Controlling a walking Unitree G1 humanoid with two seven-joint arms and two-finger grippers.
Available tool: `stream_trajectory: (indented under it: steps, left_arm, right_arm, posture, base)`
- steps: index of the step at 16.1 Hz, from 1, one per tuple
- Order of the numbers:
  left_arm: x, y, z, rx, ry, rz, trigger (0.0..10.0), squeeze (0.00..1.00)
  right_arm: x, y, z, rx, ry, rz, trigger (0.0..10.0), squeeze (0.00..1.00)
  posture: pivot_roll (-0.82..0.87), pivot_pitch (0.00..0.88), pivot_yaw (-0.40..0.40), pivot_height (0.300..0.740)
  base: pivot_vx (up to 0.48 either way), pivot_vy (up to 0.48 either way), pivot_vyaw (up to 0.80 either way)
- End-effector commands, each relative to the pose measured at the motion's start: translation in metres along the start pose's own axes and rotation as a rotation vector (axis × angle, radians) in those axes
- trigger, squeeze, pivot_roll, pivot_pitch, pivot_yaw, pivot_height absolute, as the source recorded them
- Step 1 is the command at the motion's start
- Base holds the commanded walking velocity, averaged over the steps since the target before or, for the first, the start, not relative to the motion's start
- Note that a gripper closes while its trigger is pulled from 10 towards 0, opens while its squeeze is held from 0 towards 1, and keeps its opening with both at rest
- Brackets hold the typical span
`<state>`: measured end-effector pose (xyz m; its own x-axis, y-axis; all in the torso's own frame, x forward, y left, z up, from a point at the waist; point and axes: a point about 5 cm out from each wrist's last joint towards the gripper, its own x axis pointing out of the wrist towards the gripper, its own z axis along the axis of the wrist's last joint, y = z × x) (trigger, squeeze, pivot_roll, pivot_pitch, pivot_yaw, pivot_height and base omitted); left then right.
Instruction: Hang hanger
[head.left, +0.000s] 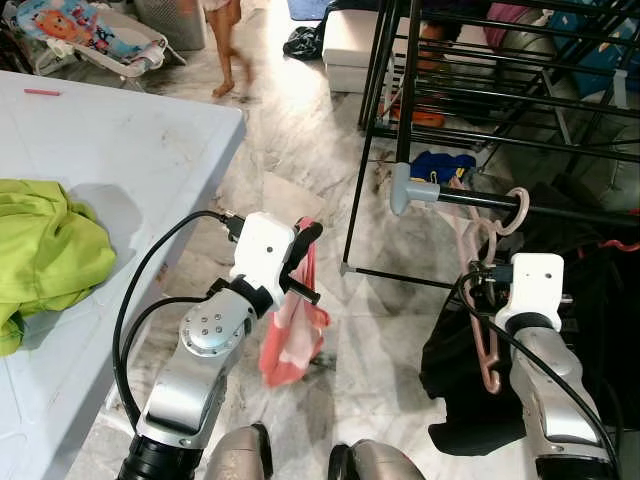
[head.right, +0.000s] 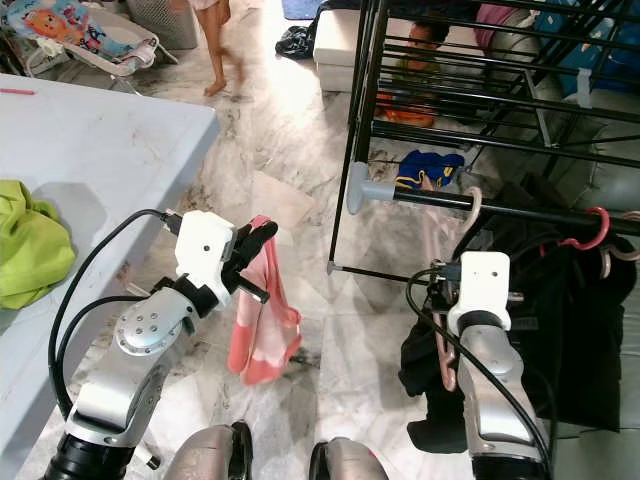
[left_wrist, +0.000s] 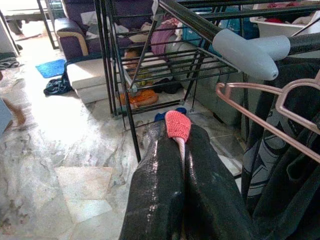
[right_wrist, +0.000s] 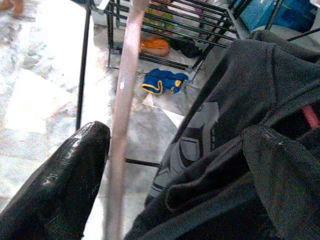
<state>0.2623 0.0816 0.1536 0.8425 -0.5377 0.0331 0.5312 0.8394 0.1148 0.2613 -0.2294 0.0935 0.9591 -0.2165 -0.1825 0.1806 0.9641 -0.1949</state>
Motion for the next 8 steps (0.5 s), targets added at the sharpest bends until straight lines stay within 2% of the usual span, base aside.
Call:
stream_trajectory:
  steps: [1, 3, 6, 7, 8]
  left_arm:
    - [0.001, -0.002, 0.003, 0.011, -0.014, -0.010, 10.0, 0.00]
    - [0.001, -0.002, 0.003, 0.012, -0.011, -0.008, 10.0, 0.00]
    - [0.000, -0.002, 0.001, 0.016, -0.001, -0.011, 10.0, 0.00]
    - [0.000, -0.002, 0.001, 0.019, 0.001, -0.013, 10.0, 0.00]
    - [-0.001, -0.001, 0.000, 0.022, 0.002, -0.015, 10.0, 0.00]
  right_arm:
    - [0.002, 0.004, 0.007, 0.026, -0.031, 0.017, 10.0, 0.00]
    - [0.001, 0.008, 0.011, 0.042, -0.052, 0.038, 10.0, 0.00]
    - [-0.003, 0.016, -0.002, 0.037, 0.026, 0.084, 10.0, 0.00]
    - [-0.006, 0.017, -0.009, 0.051, 0.071, 0.095, 1.8, 0.00]
    - [-0.009, 0.017, -0.015, 0.056, 0.102, 0.106, 0.0, 0.00]
  posture:
    - [0.00, 0.111, -0.031, 0.740]
    - [0.00, 0.107, -0.032, 0.740]
    - [0.00, 0.104, -0.033, 0.740]
    - [0.00, 0.104, -0.033, 0.740]
    - [0.00, 0.102, -0.029, 0.740]
  base:
    - [0.000, 0.000, 0.00]
    - [0.000, 0.000, 0.00]
    - [0.000, 0.000, 0.00]
    - [0.000, 0.000, 0.00]
    - [0.000, 0.000, 0.00]
